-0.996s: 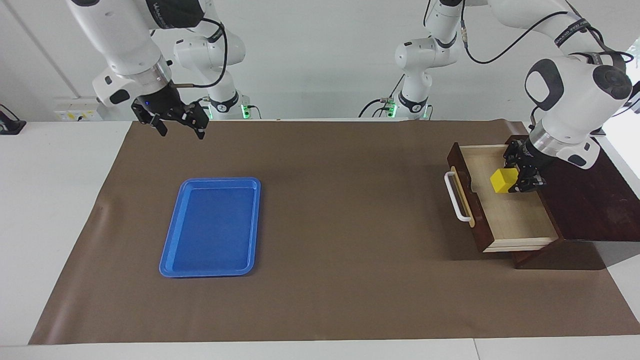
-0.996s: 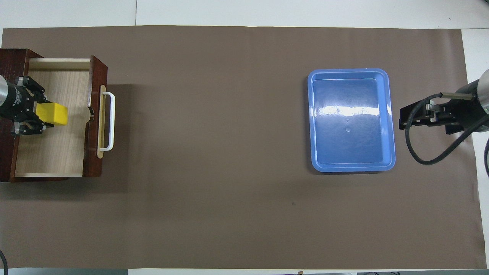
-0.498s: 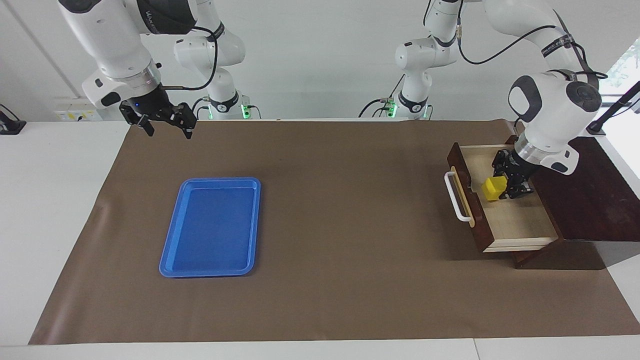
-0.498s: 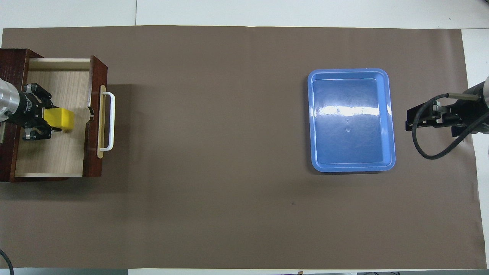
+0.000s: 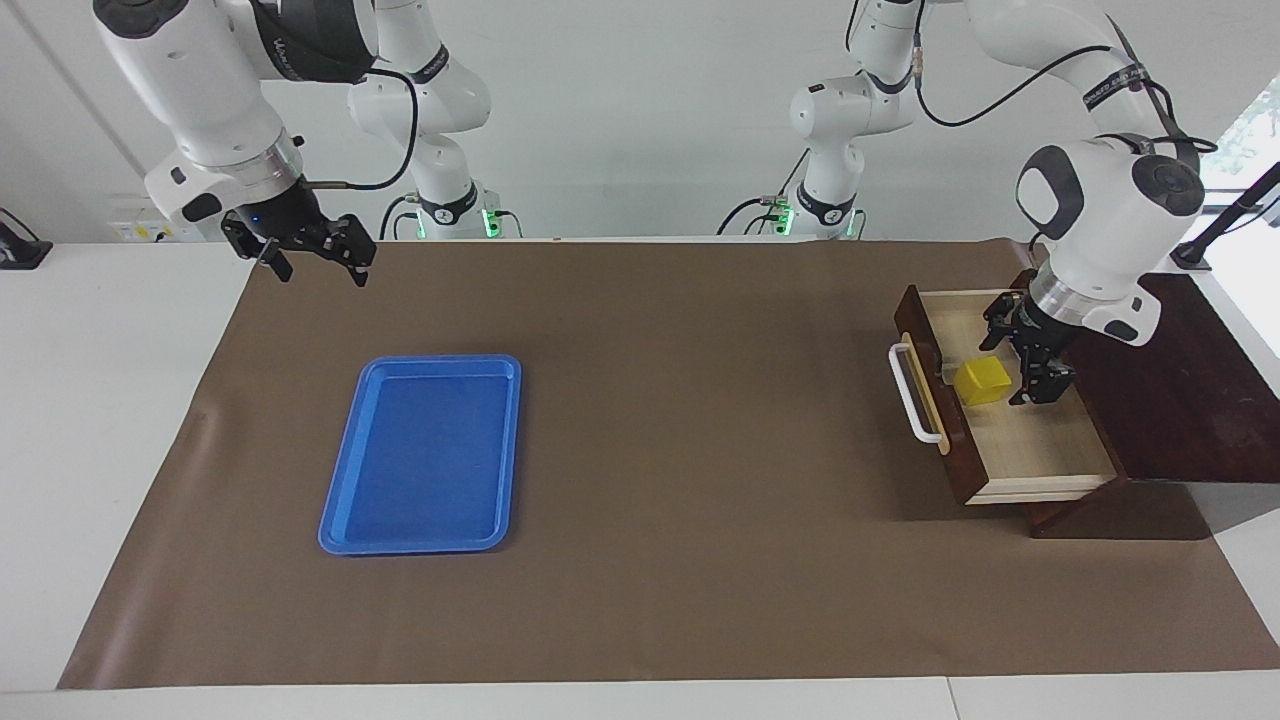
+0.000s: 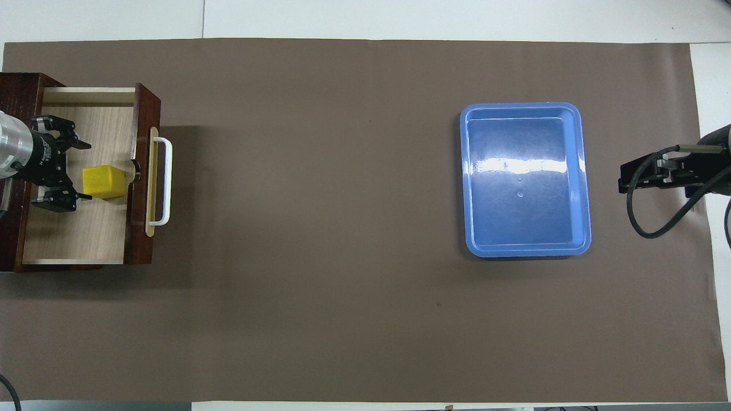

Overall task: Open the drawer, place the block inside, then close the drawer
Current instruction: 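Push the drawer shut with the left gripper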

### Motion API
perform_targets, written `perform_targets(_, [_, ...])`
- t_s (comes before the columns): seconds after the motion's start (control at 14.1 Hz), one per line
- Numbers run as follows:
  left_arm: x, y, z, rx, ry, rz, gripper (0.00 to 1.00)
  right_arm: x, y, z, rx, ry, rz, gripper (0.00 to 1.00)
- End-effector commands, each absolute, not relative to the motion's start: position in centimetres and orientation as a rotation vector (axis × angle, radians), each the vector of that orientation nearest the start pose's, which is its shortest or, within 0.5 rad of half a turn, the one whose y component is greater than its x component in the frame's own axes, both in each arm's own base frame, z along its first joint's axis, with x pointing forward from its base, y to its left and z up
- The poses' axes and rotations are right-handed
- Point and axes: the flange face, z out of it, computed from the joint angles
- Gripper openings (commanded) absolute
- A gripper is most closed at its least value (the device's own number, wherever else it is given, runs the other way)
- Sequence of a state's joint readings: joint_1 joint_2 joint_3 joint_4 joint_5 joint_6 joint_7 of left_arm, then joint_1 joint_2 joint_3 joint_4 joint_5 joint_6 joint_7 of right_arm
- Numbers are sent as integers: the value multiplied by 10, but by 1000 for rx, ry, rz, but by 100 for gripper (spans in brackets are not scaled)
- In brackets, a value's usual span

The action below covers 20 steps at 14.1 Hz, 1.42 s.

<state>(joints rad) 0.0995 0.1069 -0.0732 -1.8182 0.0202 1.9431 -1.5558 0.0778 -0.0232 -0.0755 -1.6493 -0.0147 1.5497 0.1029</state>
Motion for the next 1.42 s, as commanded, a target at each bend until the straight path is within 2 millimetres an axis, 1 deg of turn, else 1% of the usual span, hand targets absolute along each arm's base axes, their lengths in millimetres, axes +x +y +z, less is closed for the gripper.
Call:
perform_targets(0.0, [598, -51, 494, 2276, 2198, 28, 100, 539, -3, 598, -3147, 123, 120, 100])
perform_targets(0.07, [595, -70, 490, 2285, 2195, 23, 100, 539, -3, 596, -3147, 123, 123, 100])
perform_targets(0.21, [589, -96, 485, 2270, 2209, 29, 100, 537, -4, 595, -3148, 125, 123, 100])
perform_targets(0.28, [583, -103, 476, 2294, 2197, 20, 100, 537, -4, 594, -3148, 125, 123, 100])
perform_targets(0.43, [574, -103, 461, 2303, 2193, 20, 100, 536, -5, 593, -3147, 125, 128, 100])
perform_targets(0.57, [572, -92, 447, 2299, 2208, 15, 100, 535, -18, 591, -3144, 165, 138, 100])
perform_targets(0.64, [573, -86, 448, 2293, 2212, 31, 100, 534, -24, 591, -3143, 170, 138, 100])
perform_targets(0.71, [575, -82, 449, 2281, 2214, 44, 100, 534, -25, 591, -3145, 147, 138, 100])
perform_targets(0.85, [578, -72, 451, 2296, 2210, 72, 100, 534, -25, 591, -3151, 67, 138, 100])
perform_targets(1.0, [579, -63, 451, 2308, 2199, 74, 100, 534, -23, 591, -3154, 40, 141, 100])
perform_targets(1.35, [590, -12, 458, 2251, 2254, 99, 100, 534, -18, 591, -3160, -28, 142, 100])
